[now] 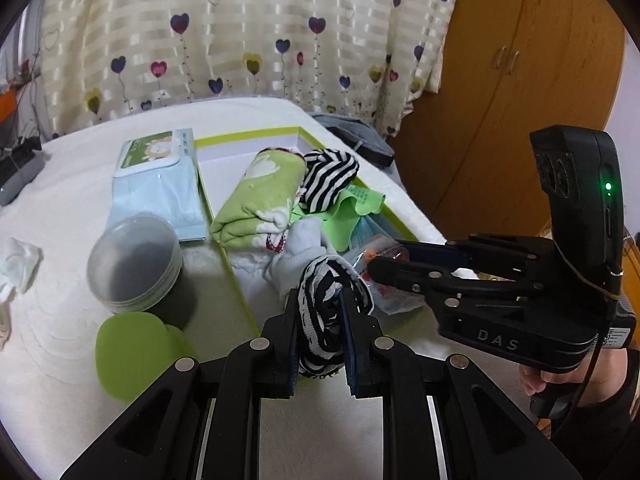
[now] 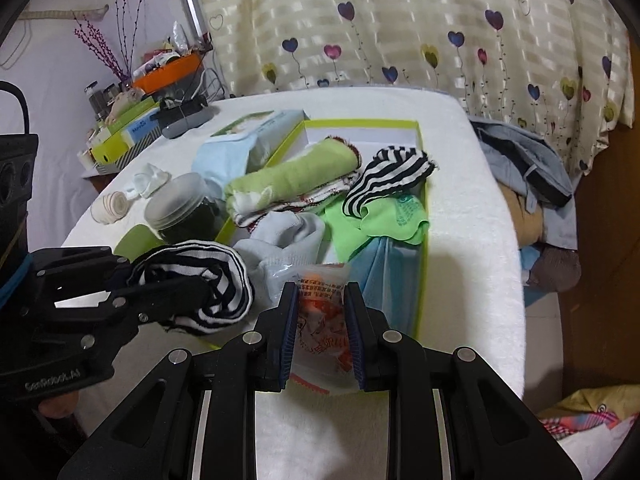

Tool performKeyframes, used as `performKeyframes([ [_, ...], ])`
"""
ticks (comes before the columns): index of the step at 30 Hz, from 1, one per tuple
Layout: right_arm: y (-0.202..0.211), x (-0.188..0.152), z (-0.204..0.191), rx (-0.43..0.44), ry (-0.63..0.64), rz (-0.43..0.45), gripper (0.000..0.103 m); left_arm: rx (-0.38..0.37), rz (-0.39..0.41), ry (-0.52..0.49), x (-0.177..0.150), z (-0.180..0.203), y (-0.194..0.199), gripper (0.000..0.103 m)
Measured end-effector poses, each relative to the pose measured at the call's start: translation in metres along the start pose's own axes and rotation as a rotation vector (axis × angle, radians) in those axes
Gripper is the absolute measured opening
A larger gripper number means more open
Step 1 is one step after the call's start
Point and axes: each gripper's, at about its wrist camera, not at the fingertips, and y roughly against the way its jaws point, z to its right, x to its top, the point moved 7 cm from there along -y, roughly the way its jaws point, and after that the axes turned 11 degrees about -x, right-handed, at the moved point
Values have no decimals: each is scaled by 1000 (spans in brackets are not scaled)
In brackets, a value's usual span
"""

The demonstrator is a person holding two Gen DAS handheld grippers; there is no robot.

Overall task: Organize soft objects
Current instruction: 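Lower the striped sock and candy bag into the box and open both tools, then withdraw both tools from the box toward the white socks on the table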

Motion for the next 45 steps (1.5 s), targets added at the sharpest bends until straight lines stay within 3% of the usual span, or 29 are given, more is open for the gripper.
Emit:
performKeyframes([
  [19,-36,42,14,-5,-13,23,25,62,3,22,33,-28,-36,16],
  [22,-29,38,12,-17,-1,27,27,47,2,16,34,-26,-35,21],
  [26,-14,31,11,-46,12,46,46,16,4,14,33,-20,-30,29],
  [45,48,19,-13,-77,-8,118,46,44,97,7,10,-7,34,29],
])
